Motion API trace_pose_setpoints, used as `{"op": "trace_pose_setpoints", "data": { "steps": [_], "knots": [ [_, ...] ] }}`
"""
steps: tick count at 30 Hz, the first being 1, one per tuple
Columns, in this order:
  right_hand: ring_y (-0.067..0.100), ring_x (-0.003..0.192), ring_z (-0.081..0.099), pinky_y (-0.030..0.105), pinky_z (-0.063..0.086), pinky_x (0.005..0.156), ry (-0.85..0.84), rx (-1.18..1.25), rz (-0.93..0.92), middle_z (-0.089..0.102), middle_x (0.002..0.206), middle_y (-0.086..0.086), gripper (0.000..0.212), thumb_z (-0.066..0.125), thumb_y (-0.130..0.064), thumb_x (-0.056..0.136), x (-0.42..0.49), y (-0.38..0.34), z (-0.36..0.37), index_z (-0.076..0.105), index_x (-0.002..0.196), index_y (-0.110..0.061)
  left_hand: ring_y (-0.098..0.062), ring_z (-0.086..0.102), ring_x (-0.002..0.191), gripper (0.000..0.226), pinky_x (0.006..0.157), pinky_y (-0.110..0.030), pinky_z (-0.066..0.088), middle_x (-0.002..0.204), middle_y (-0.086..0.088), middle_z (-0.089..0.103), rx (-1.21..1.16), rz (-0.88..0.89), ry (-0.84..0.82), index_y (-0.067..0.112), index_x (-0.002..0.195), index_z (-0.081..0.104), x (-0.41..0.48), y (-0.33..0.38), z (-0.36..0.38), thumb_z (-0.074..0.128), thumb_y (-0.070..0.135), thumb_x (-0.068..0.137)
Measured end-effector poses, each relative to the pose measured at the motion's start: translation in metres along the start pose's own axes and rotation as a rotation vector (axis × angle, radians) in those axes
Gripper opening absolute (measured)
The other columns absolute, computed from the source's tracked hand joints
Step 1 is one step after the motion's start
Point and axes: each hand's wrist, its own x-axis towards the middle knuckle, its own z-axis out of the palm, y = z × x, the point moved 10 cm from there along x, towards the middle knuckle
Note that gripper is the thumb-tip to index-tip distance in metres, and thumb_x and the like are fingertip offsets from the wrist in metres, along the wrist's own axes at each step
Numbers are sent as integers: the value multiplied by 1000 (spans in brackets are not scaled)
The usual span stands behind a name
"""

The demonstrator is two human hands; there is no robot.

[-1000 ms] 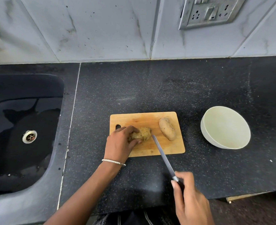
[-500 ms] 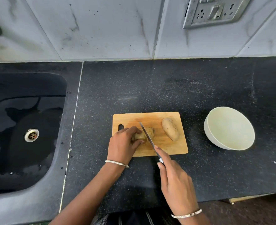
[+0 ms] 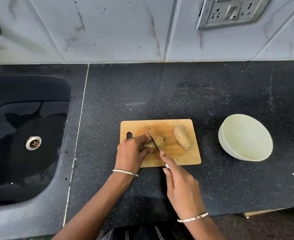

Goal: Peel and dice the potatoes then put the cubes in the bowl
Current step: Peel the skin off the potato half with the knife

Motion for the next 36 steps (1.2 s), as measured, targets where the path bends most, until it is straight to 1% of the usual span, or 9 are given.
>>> {"op": "trace_pose_setpoints", "data": {
  "steps": [5, 12, 15, 18, 22, 26, 31, 33, 36],
  "knots": [
    [19, 81, 69, 38, 55, 60, 18, 20, 1, 71, 100, -6, 51, 52, -26, 98, 10, -4, 4, 37, 142, -47, -13, 67, 80, 21, 70, -31, 52, 84, 13, 72, -1, -10, -3, 30, 91, 70, -1, -1, 1, 81, 36, 73],
    [18, 72, 67, 36, 52, 55, 18, 21, -7, 70, 88, -5, 55, 57, -21, 95, 0, 2, 0, 39, 141, -47, -12, 68, 80, 23, 73, -35, 55, 86, 16, 72, -20, -35, -13, 32, 90, 70, 2, -3, 2, 82, 38, 72],
    [20, 76, 69, 37, 53, 57, 31, 1, 3, 71, 92, -7, 55, 58, -20, 95, 10, 0, 7, 41, 141, -45, -12, 68, 80, 22, 74, -36, 54, 86, 15, 72, -19, -41, -11, 32, 90, 70, 3, -5, 2, 82, 39, 72],
    [21, 70, 69, 38, 54, 52, 51, -45, 4, 71, 90, -6, 56, 60, -21, 94, 11, -3, 14, 41, 143, -41, -13, 68, 80, 21, 72, -36, 54, 84, 15, 72, -13, -40, 4, 31, 90, 70, 1, -5, 1, 81, 38, 73],
    [23, 72, 69, 39, 55, 53, 81, -27, 13, 71, 94, -4, 57, 58, -23, 95, 5, 1, 19, 38, 145, -43, -13, 67, 82, 22, 72, -34, 53, 88, 13, 73, -2, -37, -3, 31, 93, 70, 0, -4, 2, 79, 39, 75],
    [25, 67, 67, 40, 53, 51, 80, -25, 13, 68, 87, -3, 59, 55, -25, 96, 0, 6, 23, 32, 147, -45, -15, 67, 82, 23, 72, -35, 53, 89, 13, 73, 8, -26, 3, 30, 94, 70, 0, -3, 1, 79, 39, 75],
    [26, 65, 67, 40, 54, 48, 101, -64, 7, 68, 88, -2, 58, 54, -26, 96, 0, 6, 23, 33, 146, -45, -15, 68, 81, 23, 73, -37, 54, 88, 15, 73, -3, -22, -2, 32, 92, 70, 1, -4, 2, 80, 41, 73],
    [27, 60, 66, 40, 52, 45, 87, -105, 16, 67, 85, -2, 62, 59, -22, 94, -1, 6, 25, 33, 146, -45, -13, 68, 80, 23, 71, -37, 54, 87, 17, 72, -18, -17, 5, 32, 90, 69, 1, -6, 2, 81, 42, 72],
    [29, 52, 63, 39, 47, 39, 51, -218, 47, 63, 81, -1, 81, 72, -13, 83, -3, 5, 29, 32, 146, -44, -12, 68, 78, 23, 71, -37, 54, 86, 18, 72, -21, -16, 4, 33, 88, 69, 0, -8, 2, 82, 41, 71]
  ]
}}
